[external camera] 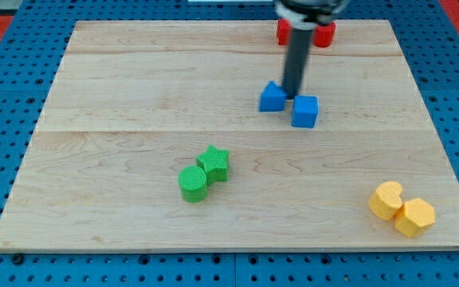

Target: Nudge blue triangle to top left a bit

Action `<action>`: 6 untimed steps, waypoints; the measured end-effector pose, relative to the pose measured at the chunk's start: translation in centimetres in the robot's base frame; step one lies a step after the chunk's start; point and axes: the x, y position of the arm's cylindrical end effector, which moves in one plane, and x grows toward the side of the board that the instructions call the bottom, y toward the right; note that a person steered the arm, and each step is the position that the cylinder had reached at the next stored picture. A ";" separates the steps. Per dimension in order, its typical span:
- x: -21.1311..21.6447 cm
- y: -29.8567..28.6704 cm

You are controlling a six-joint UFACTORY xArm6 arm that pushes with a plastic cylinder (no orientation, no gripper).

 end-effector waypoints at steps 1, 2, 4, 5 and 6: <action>0.1 -3.2; 2.0 1.6; 3.7 -4.2; 0.5 -10.9; -1.8 -15.1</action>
